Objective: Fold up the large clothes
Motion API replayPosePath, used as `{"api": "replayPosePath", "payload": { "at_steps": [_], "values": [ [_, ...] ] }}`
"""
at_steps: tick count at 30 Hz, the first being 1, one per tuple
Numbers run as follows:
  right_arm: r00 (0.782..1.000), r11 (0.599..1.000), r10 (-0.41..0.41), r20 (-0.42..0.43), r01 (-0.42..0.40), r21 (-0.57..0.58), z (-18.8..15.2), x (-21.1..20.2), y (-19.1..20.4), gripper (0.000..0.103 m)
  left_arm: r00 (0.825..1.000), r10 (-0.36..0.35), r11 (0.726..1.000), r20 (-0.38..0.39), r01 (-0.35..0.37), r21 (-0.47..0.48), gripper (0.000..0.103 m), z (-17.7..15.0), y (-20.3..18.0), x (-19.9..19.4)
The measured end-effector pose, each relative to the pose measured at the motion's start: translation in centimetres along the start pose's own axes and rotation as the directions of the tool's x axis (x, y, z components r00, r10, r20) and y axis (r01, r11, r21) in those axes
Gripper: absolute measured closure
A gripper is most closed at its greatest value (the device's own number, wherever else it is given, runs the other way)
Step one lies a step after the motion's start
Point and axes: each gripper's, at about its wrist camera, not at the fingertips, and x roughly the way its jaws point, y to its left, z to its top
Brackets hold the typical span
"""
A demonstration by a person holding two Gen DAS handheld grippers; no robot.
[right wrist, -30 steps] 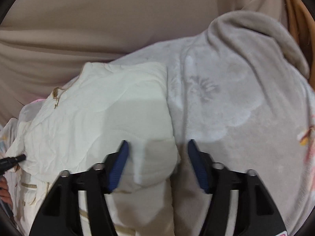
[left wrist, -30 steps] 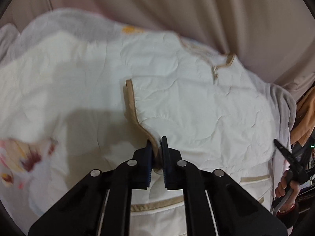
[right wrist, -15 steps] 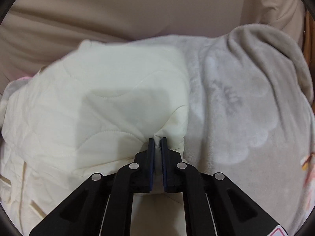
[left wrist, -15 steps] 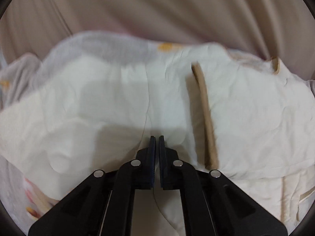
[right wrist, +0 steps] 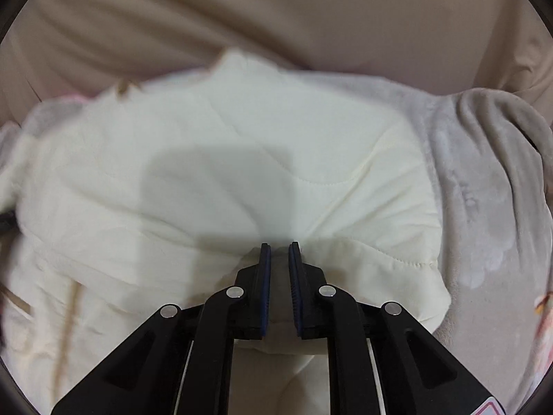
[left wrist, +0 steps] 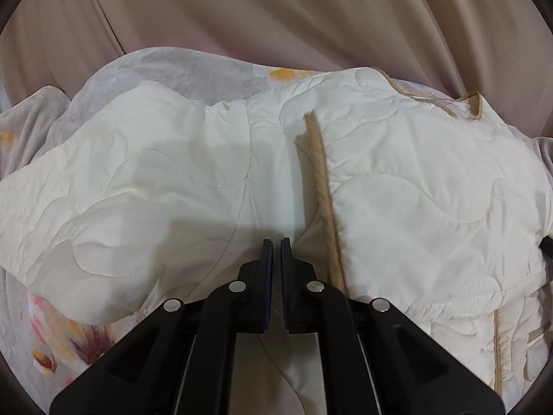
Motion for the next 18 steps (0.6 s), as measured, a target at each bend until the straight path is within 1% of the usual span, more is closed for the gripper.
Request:
{"api": "replayPosePath", "payload": {
  "at_steps": [1,2,3,4,5,6,7,8,9,10,11,12,13,14,15,16,17,18],
  "values": [
    [0.999,0.999,0.04,0.03,-0.04,0.013,0.1,-1.0,-0.1,0.09,1.0,0.003,1.0,0.005,-0.003,-0.004,0.098,-0.1,0.0,-0.4],
    [0.997,0.998,0.051,0.058,-0.052,0.017,0.0,-2.0,-0.2,0.09,0.999,-0.028,0.999,0.029,0.029,-0.035,0.098,-0.3,0.2,-1.7],
    [0.998,0.999,0.034,0.06,-0.035,0.009,-0.3,-2.2,-0.2,0.09,0.996,-0.075,0.995,0.044,0.077,-0.056,0.098,-0.3,0.4,-2.7],
    [0.999,1.0,0.018,0.051,-0.018,-0.004,-0.5,-1.9,-0.1,0.09,0.993,-0.105,0.992,0.053,0.109,-0.07,0.093,-0.3,0.6,-3.5],
    [0.999,1.0,0.0,0.033,0.001,-0.021,-1.0,-1.4,-0.1,0.09,0.988,-0.138,0.986,0.064,0.143,-0.086,0.084,-0.3,0.7,-4.4],
    [1.0,1.0,-0.009,0.007,0.009,-0.028,-1.6,-0.9,0.1,0.09,0.98,-0.177,0.976,0.092,0.187,-0.111,0.079,0.1,0.8,-5.9],
    [1.0,1.0,-0.004,-0.012,0.004,-0.02,-1.7,-0.1,0.0,0.09,0.978,-0.185,0.975,0.098,0.195,-0.11,0.062,0.3,0.5,-6.3],
    [1.0,1.0,0.004,-0.019,-0.004,-0.003,-1.8,0.3,-0.3,0.09,0.979,-0.183,0.978,0.094,0.191,-0.083,0.045,0.6,-0.4,-6.4],
    [1.0,1.0,0.016,-0.015,-0.015,0.013,-1.6,0.1,-0.5,0.09,0.98,-0.179,0.981,0.082,0.184,-0.056,0.041,0.6,-1.1,-6.2],
    [0.999,0.999,0.037,-0.005,-0.037,0.026,-1.2,-0.3,-0.6,0.09,0.999,-0.034,0.996,0.04,0.037,-0.086,0.04,0.3,-1.4,-5.9],
    [0.997,0.996,0.074,0.014,-0.075,0.04,-1.0,-0.9,-0.7,0.09,0.999,-0.019,0.997,0.031,0.022,-0.076,0.046,-0.3,-1.4,-6.1],
    [0.995,0.994,0.094,0.038,-0.095,0.044,-0.8,-1.6,-0.7,0.09,0.995,-0.101,0.995,0.02,0.101,0.014,0.05,0.1,-2.8,-4.8],
    [0.995,0.995,0.09,0.053,-0.092,0.04,-0.6,-1.9,-0.3,0.09,0.997,-0.082,0.996,0.002,0.082,0.029,0.056,-0.5,-3.4,-4.4],
    [0.996,0.997,0.064,0.058,-0.065,0.031,-0.6,-1.9,-0.5,0.09,0.998,-0.059,0.998,-0.005,0.059,0.031,0.056,-0.7,-3.7,-4.1],
    [0.999,1.0,0.017,0.038,-0.018,0.025,-0.8,-1.3,-1.0,0.09,0.999,-0.054,0.998,0.001,0.054,0.03,0.056,-1.1,-3.6,-4.2],
    [0.999,0.999,-0.033,-0.005,0.033,0.023,-1.2,0.0,-1.7,0.095,0.998,-0.059,0.998,0.006,0.059,0.025,0.056,-1.5,-3.6,-4.5],
    [0.999,0.999,-0.021,-0.03,0.022,0.043,-1.5,1.1,-2.6,0.099,0.999,-0.053,0.998,0.004,0.053,0.02,0.056,-1.7,-3.5,-5.0],
    [0.999,0.995,0.027,-0.039,-0.023,0.093,-1.7,1.4,-3.6,0.1,0.999,-0.047,0.999,0.005,0.046,0.015,0.056,-1.8,-3.5,-5.3]
  ]
}}
